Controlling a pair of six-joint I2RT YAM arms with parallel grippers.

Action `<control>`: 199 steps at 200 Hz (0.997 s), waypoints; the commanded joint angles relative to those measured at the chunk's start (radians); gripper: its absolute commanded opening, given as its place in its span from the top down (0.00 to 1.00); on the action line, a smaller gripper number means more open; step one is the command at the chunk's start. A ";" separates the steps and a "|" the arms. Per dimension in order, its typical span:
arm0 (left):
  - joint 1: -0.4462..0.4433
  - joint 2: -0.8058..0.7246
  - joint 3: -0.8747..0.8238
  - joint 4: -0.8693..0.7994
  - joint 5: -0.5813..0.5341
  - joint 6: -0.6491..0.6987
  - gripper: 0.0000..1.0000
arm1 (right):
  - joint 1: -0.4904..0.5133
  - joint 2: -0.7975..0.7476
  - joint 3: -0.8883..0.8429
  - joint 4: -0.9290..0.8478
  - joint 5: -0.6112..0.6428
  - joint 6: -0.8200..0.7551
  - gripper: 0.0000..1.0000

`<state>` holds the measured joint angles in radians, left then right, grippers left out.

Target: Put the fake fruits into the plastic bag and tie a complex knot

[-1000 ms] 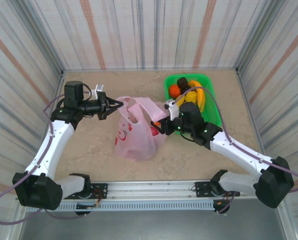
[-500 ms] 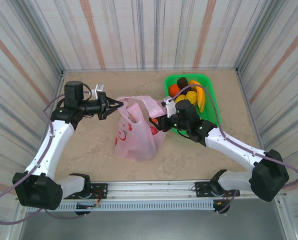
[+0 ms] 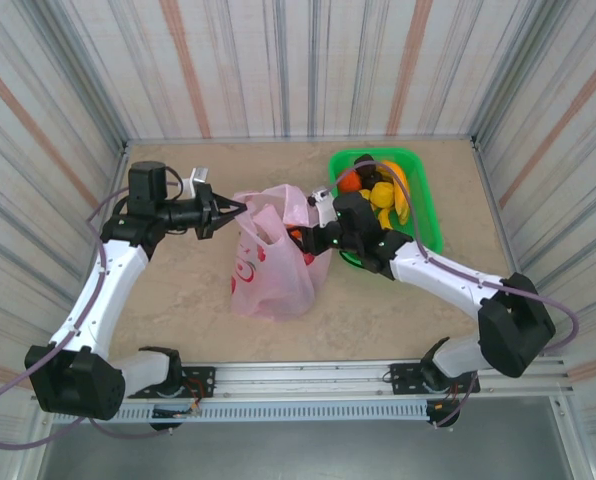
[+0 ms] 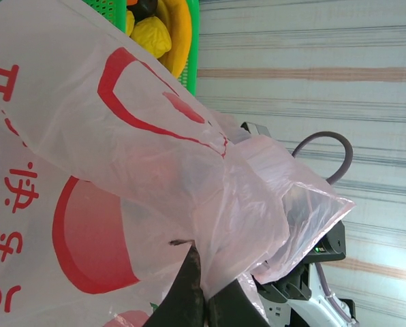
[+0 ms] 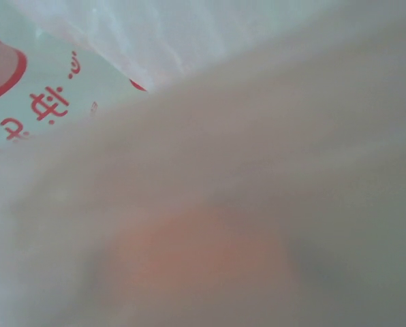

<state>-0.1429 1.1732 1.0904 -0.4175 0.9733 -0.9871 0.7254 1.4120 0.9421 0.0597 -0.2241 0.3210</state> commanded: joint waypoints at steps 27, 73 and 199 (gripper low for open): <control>0.004 -0.002 0.025 -0.006 0.022 0.036 1.00 | 0.007 0.083 0.071 -0.004 -0.040 0.001 0.43; 0.004 -0.004 0.021 -0.003 0.018 0.033 1.00 | 0.019 0.129 0.102 -0.036 -0.076 0.008 0.40; 0.004 -0.002 0.022 -0.001 0.017 0.033 1.00 | 0.012 0.068 0.100 -0.098 -0.013 -0.036 0.28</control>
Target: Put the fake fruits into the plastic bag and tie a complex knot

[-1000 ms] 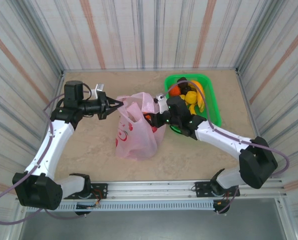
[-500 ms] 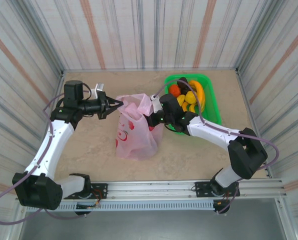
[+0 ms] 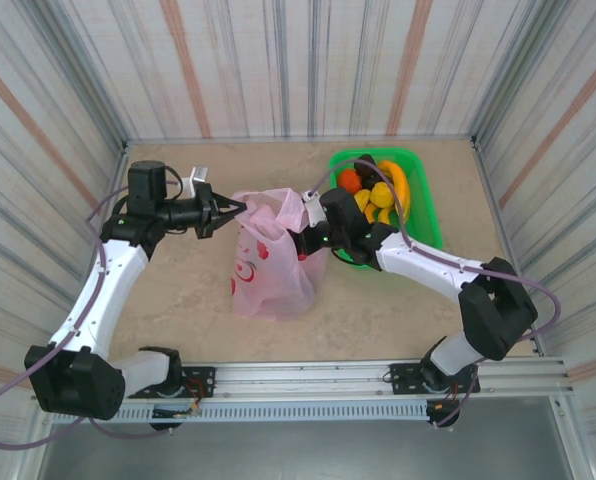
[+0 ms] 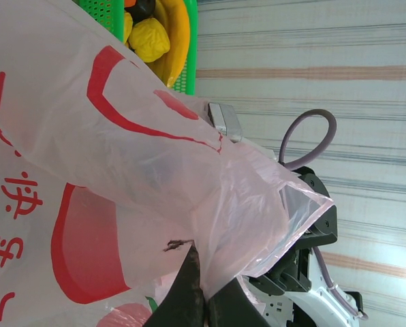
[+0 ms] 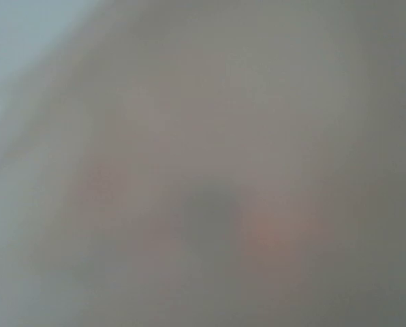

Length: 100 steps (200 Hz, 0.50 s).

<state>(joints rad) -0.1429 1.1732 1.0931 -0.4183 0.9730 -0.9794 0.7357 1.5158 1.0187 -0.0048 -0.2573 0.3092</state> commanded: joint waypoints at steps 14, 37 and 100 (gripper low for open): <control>0.004 -0.001 0.019 0.000 0.018 0.024 1.00 | 0.001 -0.044 0.021 -0.040 0.023 -0.025 0.28; 0.004 -0.001 0.018 0.000 0.018 0.025 1.00 | -0.001 -0.059 0.016 -0.044 0.027 -0.025 0.28; 0.004 -0.001 0.016 0.009 0.020 0.030 1.00 | -0.036 -0.199 -0.062 -0.096 -0.030 -0.041 0.22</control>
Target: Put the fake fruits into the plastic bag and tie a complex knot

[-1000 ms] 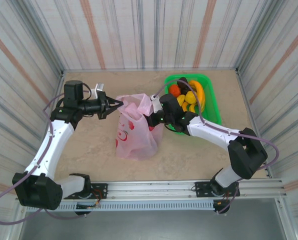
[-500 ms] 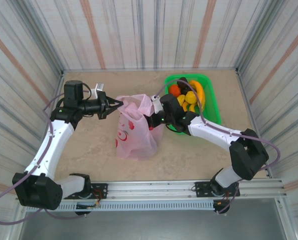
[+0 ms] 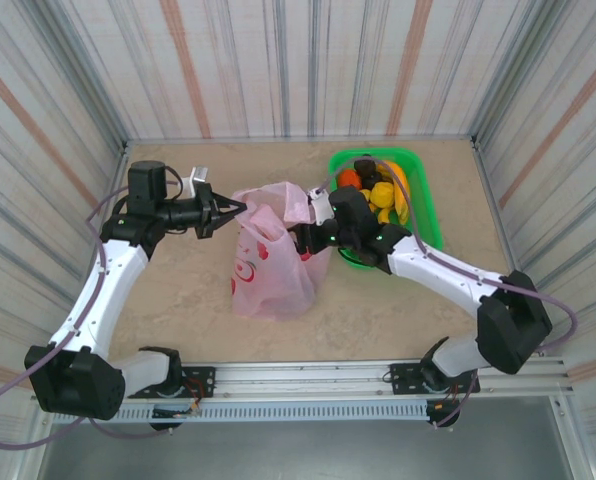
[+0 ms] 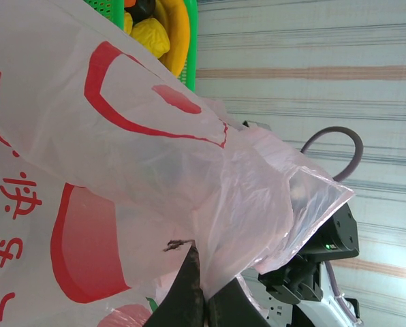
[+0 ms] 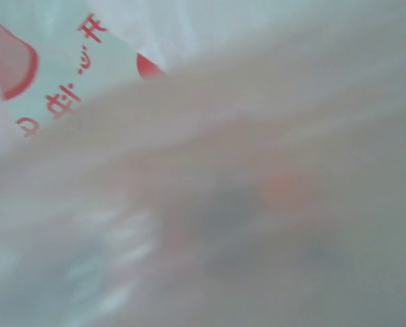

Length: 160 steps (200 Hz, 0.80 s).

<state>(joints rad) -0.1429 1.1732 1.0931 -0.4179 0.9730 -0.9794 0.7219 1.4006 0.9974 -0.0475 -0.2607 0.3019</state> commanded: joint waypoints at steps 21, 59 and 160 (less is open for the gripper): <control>0.003 0.001 0.017 0.019 0.024 0.030 1.00 | -0.047 -0.156 -0.070 -0.123 -0.066 -0.068 0.19; 0.003 0.009 0.018 0.024 0.023 0.027 1.00 | -0.115 -0.291 -0.093 -0.324 -0.191 -0.188 0.06; -0.010 0.021 0.027 0.036 0.018 0.021 1.00 | -0.457 -0.486 -0.011 -0.522 -0.639 -0.562 0.01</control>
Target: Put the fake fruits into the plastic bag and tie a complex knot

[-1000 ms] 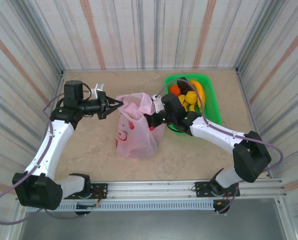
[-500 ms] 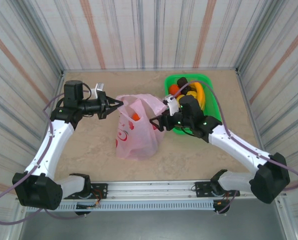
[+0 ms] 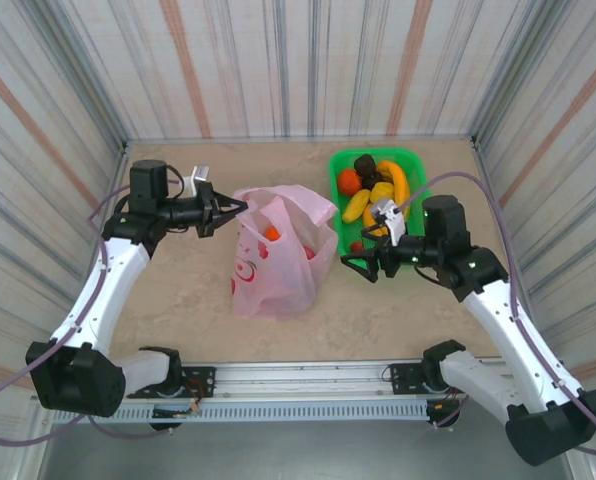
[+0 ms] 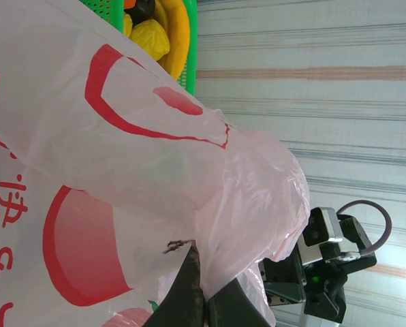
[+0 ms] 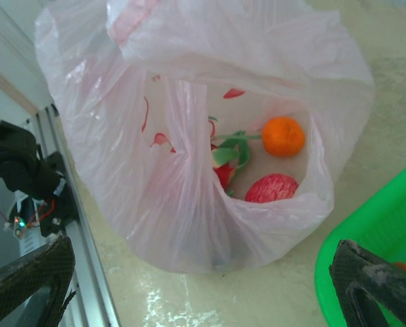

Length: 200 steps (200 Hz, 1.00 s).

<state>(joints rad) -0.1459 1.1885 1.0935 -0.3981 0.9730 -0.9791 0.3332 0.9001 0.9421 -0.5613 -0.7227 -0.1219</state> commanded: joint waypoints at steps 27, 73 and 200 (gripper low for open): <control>-0.009 0.005 0.029 0.015 0.020 0.019 1.00 | -0.141 0.084 0.094 0.087 -0.332 -0.229 0.01; -0.011 -0.001 0.031 0.013 0.017 0.017 1.00 | -0.141 0.273 0.224 0.139 -0.416 -0.350 0.01; -0.010 -0.002 0.032 0.004 0.016 0.020 1.00 | 0.036 0.491 0.364 0.053 -0.378 -0.478 0.40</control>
<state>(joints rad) -0.1524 1.1885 1.0958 -0.3954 0.9730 -0.9794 0.3511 1.3739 1.2579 -0.4660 -1.0966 -0.5644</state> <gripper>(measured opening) 0.048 0.686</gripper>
